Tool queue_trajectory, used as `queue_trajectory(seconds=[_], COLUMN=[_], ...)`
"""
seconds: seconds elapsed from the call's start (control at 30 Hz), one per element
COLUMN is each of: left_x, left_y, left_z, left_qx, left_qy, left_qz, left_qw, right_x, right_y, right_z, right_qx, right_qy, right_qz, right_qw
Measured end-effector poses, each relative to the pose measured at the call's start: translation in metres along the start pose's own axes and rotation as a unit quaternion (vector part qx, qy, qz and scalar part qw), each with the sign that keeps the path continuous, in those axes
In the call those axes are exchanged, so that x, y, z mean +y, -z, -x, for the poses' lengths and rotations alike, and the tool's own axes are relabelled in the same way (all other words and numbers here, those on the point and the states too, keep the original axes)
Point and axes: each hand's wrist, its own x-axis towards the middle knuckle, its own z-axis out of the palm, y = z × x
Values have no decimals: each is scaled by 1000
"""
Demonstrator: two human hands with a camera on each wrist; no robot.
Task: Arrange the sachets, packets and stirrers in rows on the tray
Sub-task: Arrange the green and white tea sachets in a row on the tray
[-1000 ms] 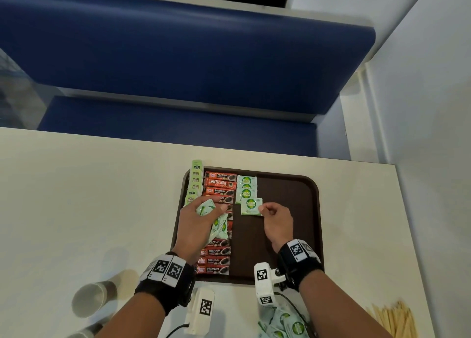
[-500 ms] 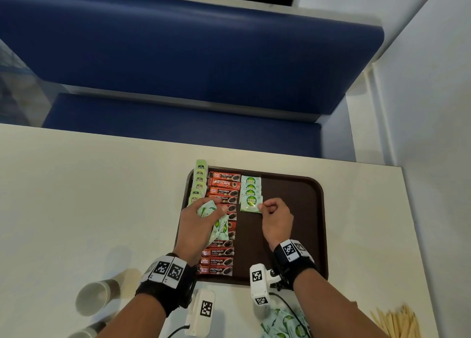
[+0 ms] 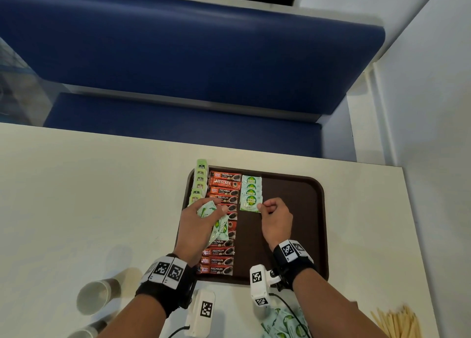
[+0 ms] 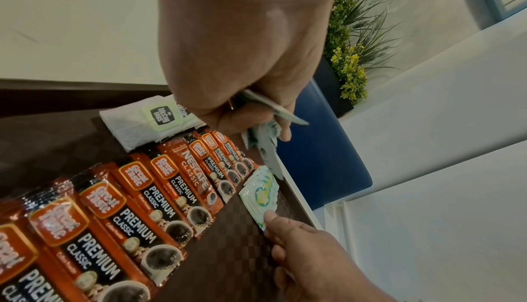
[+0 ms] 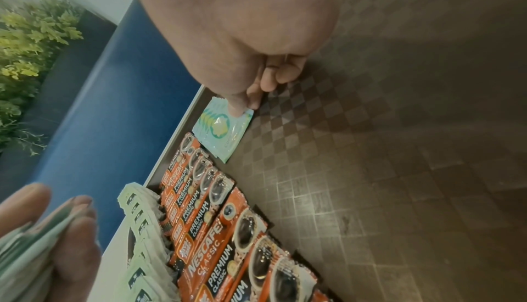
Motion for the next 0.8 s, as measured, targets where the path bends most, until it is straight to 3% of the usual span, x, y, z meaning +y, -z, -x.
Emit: queue_trajectory(seconds=[0.8], left_x=[3], left_y=[4], left_z=[4], left_qx=[8], left_qy=[3], left_qz=[-8], left_qw=[1000], right_x=[-2], right_y=[0], right_z=[2], right_qx=[6], right_qy=[9], right_qz=[4], right_qw=[1000])
